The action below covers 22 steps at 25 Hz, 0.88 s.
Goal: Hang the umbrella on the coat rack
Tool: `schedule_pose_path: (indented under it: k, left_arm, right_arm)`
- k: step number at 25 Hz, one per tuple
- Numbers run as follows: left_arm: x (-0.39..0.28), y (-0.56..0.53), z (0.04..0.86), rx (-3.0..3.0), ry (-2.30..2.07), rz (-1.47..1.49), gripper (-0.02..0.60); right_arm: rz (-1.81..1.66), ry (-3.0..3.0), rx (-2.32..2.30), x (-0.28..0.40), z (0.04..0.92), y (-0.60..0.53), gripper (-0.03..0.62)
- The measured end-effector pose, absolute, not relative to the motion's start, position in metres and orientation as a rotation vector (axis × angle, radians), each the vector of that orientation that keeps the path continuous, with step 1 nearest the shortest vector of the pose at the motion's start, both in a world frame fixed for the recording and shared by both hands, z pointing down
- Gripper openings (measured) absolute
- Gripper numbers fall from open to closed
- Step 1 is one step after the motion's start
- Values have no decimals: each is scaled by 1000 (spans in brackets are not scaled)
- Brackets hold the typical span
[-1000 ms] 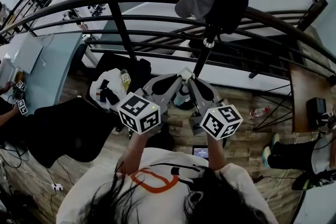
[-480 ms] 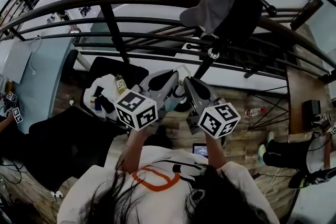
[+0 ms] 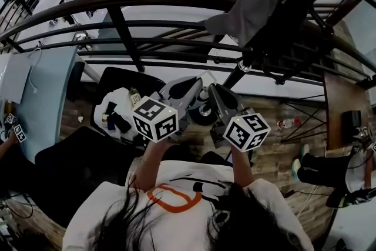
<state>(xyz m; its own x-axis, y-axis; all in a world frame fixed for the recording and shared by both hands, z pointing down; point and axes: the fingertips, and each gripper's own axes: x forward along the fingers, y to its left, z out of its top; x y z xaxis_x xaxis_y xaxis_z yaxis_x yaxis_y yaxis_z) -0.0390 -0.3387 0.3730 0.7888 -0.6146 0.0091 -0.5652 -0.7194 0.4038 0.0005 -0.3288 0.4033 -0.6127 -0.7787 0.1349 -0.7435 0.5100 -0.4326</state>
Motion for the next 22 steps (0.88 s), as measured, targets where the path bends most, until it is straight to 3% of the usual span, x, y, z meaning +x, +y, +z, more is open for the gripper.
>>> schedule_pose_path:
  k: [22]
  left_arm:
    - [-22,-416,419,2495,-1023,-13,1]
  right_arm:
    - [-855,2737,-1265,20,437,-382,23]
